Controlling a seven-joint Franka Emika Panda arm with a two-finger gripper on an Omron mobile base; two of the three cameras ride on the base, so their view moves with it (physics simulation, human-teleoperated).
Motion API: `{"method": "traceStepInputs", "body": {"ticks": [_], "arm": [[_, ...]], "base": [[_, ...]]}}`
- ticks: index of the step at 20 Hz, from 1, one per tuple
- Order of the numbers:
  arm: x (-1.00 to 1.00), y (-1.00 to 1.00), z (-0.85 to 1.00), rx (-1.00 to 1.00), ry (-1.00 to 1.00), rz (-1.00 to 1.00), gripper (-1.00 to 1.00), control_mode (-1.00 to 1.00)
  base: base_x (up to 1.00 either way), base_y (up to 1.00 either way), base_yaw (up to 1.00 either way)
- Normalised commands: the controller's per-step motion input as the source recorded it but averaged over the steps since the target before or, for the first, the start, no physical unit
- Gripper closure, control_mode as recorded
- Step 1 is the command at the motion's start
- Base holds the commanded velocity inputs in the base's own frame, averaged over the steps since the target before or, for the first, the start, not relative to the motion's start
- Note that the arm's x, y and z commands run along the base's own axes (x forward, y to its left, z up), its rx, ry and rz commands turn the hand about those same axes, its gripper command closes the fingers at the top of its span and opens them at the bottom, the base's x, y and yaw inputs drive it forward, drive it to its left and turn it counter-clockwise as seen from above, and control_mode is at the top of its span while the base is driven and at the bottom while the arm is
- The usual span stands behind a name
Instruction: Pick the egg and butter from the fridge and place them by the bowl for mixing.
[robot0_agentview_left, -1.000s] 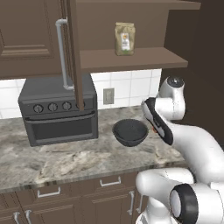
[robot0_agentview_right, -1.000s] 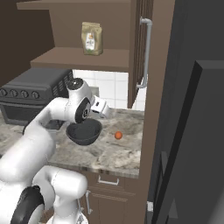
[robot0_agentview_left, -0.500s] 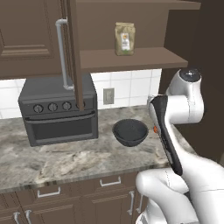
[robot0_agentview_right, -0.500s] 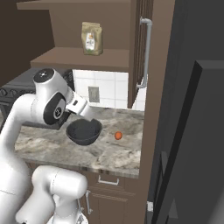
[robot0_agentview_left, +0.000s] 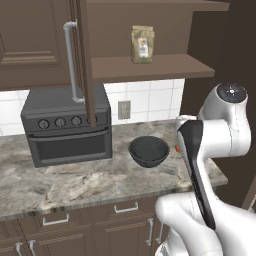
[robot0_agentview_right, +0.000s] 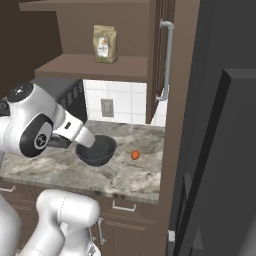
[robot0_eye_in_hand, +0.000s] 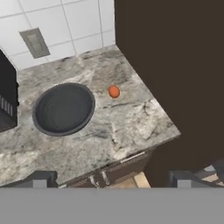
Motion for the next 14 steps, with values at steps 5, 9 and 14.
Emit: {"method": "traceStepInputs", "body": {"ticks": [5,9,14], "arm": [[-0.79,0.19,-0.11,-0.04,-0.02,0.02,-1.0,-1.0],[-0.44,0.15,-0.08,-0.01,0.01,0.01,-1.0,-1.0],[0.0,0.0,0.0,0.0,0.0,0.0,-1.0,1.0]], "base": [[0.0,0.0,0.0],[0.0,0.0,0.0],[-1.0,0.3,0.0]]}}
